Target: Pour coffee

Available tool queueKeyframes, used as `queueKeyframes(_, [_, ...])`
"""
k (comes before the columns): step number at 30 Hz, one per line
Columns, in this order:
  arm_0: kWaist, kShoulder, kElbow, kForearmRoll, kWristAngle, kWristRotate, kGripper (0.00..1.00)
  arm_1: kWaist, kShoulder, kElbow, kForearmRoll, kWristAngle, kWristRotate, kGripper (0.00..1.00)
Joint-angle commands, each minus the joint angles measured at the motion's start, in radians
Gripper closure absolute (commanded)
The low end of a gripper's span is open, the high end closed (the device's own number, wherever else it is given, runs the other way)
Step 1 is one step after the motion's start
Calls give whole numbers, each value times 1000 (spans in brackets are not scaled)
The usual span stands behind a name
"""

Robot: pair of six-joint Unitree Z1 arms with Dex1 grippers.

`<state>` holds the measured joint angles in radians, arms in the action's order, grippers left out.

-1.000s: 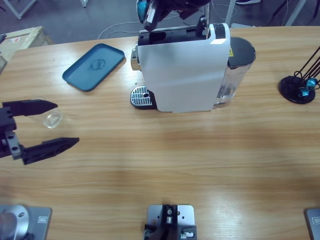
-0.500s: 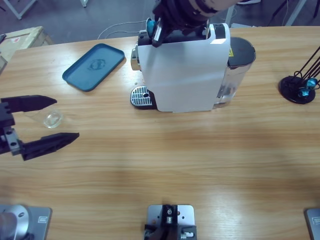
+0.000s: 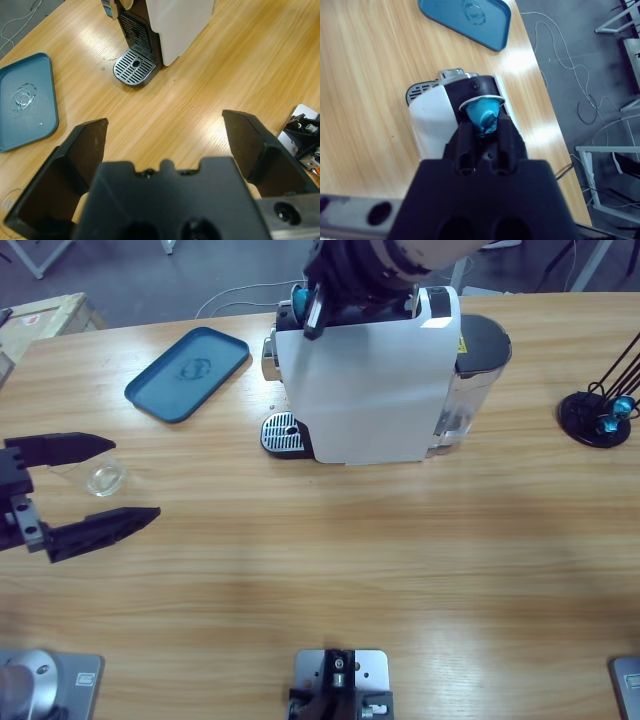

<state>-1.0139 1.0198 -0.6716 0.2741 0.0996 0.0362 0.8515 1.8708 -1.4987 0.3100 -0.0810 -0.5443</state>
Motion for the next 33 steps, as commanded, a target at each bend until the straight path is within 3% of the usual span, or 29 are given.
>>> queueKeyframes(1, [3, 6, 39, -10, 14, -5, 13, -6, -7, 75, -49, -84, 23, 43])
queueKeyframes(4, [3, 14, 38, -17, 14, -5, 13, 20, -96, 134, -115, -57, 45, 11])
queueKeyframes(5, [3, 17, 38, -20, 14, -5, 13, 35, -127, 146, -126, -41, 67, 62])
queueKeyframes(6, [3, 22, 38, -25, 14, -7, 13, 50, -159, 156, -131, -10, 97, 276])
queueKeyframes(7, [3, 24, 38, -28, 14, -7, 13, 69, -188, 170, -132, 27, 144, 578])
queueKeyframes(8, [3, 27, 38, -33, 13, -10, 13, 87, -212, 194, -127, 37, 228, 761])
queueKeyframes(10, [3, 32, 36, -39, 11, -16, 13, 104, -268, 257, -68, 26, 469, 985])
queueKeyframes(13, [3, 33, 30, -44, 9, -17, 13, 109, -367, 379, -46, -67, 642, 1000])
queueKeyframes(18, [3, 29, 20, -43, 6, -22, 13, 94, -518, 498, 14, -118, 835, 1000])
queueKeyframes(20, [3, 27, 16, -43, 8, -22, 13, 48, -543, 537, -50, -175, 931, 1000])
queueKeyframes(22, [3, 27, 11, -43, 5, -26, 13, -41, -527, 589, -235, -214, 982, 1000])
queueKeyframes(27, [3, 26, 6, -42, 5, -33, 13, -209, -352, 492, -442, -157, 1109, 1000])
queueKeyframes(33, [3, 20, 7, -42, 7, -32, 13, -189, -229, 450, -563, -79, 1161, 1000])
